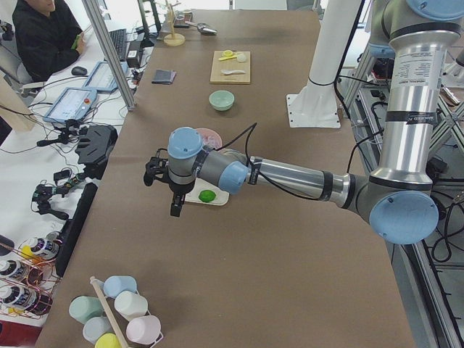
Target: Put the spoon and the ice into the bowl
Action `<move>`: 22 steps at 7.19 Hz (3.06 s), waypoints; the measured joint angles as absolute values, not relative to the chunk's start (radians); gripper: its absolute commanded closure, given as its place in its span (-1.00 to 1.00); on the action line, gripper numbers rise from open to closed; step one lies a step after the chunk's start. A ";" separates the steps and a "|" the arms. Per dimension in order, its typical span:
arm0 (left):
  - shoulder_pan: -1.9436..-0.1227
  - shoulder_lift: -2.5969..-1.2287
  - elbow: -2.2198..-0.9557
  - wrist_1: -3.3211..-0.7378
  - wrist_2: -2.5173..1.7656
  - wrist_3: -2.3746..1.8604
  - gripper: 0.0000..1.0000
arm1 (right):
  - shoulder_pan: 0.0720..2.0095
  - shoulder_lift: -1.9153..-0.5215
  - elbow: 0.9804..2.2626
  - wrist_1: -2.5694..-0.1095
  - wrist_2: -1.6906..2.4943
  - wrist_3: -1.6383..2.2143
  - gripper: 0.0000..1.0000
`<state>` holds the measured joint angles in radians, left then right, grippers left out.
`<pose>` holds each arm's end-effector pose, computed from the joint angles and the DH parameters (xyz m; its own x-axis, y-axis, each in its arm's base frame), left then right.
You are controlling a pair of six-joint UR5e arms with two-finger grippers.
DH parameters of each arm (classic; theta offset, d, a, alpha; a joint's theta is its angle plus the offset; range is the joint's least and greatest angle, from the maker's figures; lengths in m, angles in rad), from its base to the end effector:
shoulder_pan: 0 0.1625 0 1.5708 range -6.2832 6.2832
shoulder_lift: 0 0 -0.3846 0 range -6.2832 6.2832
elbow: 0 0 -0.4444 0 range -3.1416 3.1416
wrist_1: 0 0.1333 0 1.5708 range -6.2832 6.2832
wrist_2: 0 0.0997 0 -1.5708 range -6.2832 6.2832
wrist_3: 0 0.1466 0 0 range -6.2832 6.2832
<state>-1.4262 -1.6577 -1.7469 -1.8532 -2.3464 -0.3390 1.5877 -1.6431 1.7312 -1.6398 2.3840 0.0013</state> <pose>0.0564 -0.6002 0.4679 0.6579 0.1547 -0.7370 0.1014 0.9516 0.2902 0.0355 -0.5160 0.6058 0.6873 -0.0010 0.7264 -0.0178 0.9997 0.0181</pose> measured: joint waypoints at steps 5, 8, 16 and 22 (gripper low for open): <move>-1.237 -1.831 -1.752 -1.998 -2.341 -0.666 -0.96 | 1.570 -1.620 1.855 -1.644 2.428 0.000 -1.00; -1.122 -1.879 -1.779 -1.995 -2.167 -0.905 -0.96 | 1.546 -1.620 1.863 -1.639 2.514 0.008 -1.00; -0.840 -1.871 -1.782 -1.926 -1.766 -1.075 -0.41 | 1.543 -1.609 1.874 -1.637 2.544 0.118 -1.00; -0.813 -1.868 -1.749 -1.904 -1.730 -1.064 -0.35 | 1.423 -1.569 1.932 -1.637 2.525 0.355 -1.00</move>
